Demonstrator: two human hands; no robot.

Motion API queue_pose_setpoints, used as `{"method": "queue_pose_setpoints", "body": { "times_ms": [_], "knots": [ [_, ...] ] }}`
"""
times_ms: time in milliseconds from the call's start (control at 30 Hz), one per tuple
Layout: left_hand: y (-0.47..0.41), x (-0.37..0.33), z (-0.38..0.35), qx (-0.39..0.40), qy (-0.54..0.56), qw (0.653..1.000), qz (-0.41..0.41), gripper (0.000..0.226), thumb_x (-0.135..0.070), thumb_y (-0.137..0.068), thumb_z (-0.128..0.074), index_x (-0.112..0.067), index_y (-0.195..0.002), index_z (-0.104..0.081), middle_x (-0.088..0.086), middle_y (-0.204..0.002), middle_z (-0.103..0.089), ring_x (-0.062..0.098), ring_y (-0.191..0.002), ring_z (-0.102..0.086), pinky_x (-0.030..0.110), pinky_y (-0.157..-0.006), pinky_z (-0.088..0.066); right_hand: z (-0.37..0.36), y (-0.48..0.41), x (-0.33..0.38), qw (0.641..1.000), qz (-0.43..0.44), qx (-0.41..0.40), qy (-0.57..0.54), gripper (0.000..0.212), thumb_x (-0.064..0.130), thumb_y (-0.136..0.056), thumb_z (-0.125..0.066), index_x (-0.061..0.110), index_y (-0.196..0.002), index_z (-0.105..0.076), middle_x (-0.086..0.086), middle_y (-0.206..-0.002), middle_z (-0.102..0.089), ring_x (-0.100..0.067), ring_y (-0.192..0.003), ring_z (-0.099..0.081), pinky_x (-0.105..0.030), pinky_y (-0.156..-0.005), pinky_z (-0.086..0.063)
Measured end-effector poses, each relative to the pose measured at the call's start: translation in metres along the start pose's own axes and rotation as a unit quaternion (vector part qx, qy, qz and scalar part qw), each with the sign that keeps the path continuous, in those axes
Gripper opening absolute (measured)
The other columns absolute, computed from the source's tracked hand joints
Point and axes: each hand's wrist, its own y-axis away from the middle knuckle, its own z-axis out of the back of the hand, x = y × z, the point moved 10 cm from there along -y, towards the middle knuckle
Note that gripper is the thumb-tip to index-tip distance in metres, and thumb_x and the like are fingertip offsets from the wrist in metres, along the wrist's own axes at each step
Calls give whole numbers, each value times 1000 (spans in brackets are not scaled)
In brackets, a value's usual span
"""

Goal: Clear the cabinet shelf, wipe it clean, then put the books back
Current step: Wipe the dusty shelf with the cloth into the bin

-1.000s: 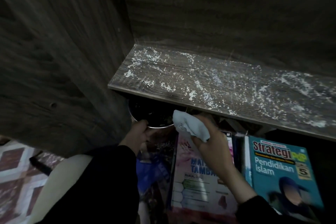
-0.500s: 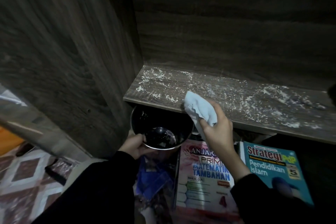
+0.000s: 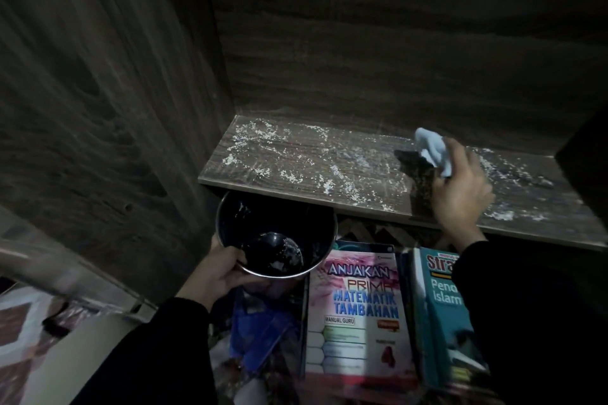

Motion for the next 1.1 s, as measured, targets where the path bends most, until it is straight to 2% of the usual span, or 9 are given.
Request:
{"method": "queue_pose_setpoints", "body": {
  "times_ms": [100, 167, 233, 267, 333, 567, 733, 933, 1100],
  "knots": [
    [2, -1, -2, 15, 1, 1000, -2, 64, 26, -78, -26, -22, -119, -35, 12, -100, -48, 36, -82, -54, 59, -48, -48, -30, 1, -8, 992, 16, 88, 84, 58, 6, -83, -61, 22, -137, -46, -13, -141, -45, -42, -117, -45, -49, -85, -44],
    [3, -2, -4, 25, -3, 1000, -5, 63, 26, -78, -25, -21, -119, -36, 12, -98, -48, 37, -80, -54, 57, -46, -49, -54, 9, -5, 978, 24, 159, 131, 52, 31, -92, -56, 23, -141, -40, -15, -150, -33, -43, -125, -37, -51, -99, -36],
    [5, -2, -6, 31, -9, 999, -4, 63, 26, -78, -24, -21, -119, -36, 11, -99, -48, 38, -80, -54, 55, -44, -51, -71, 19, -2, 966, -2, 206, 159, 62, 58, -94, -39, 27, -146, -30, -15, -156, -18, -42, -134, -25, -53, -107, -22],
    [5, -1, -5, 30, -9, 999, -3, 63, 25, -78, -24, -21, -119, -36, 11, -99, -48, 38, -80, -54, 54, -43, -51, -78, 24, 1, 962, -14, 222, 159, 66, 63, -93, -31, 27, -148, -25, -16, -158, -11, -42, -138, -19, -54, -109, -16],
    [7, -2, -6, 32, -7, 999, -6, 63, 25, -78, -24, -21, -119, -35, 10, -99, -48, 37, -80, -54, 53, -43, -51, -85, 30, 9, 962, -25, 232, 144, 63, 60, -96, -23, 28, -151, -19, -16, -159, -2, -42, -142, -10, -55, -111, -9],
    [7, 0, -9, 29, 10, 1000, -4, 69, 26, -78, -28, -23, -126, -33, 13, -112, -47, 35, -86, -56, 47, -39, -53, -101, 44, 40, 966, -17, 218, 140, 54, 43, -102, -24, 24, -152, -15, -19, -159, 2, -42, -141, -10, -58, -110, -9],
    [8, 0, -15, 25, 24, 999, 0, 74, 25, -79, -29, -21, -137, -29, 9, -99, -51, 33, -83, -57, 49, -45, -52, -114, 53, 59, 974, -50, 189, 113, 55, 39, -102, -26, 21, -153, -13, -22, -158, 4, -44, -141, -8, -60, -110, -8],
    [8, -2, -21, 20, 33, 999, -5, 75, 25, -80, -29, -19, -140, -26, 6, -98, -48, 32, -82, -55, 53, -46, -51, -129, 64, 89, 982, -77, 154, 76, 56, 36, -102, -29, 15, -152, -16, -25, -157, 1, -47, -140, -12, -60, -108, -10],
    [8, -4, -21, 18, 35, 999, -8, 75, 26, -79, -30, -16, -140, -26, 6, -101, -48, 31, -82, -55, 54, -45, -50, -146, 73, 120, 981, -69, 168, 65, 55, 34, -103, -30, 15, -152, -16, -25, -157, 1, -47, -140, -13, -60, -108, -12]
  ]
}}
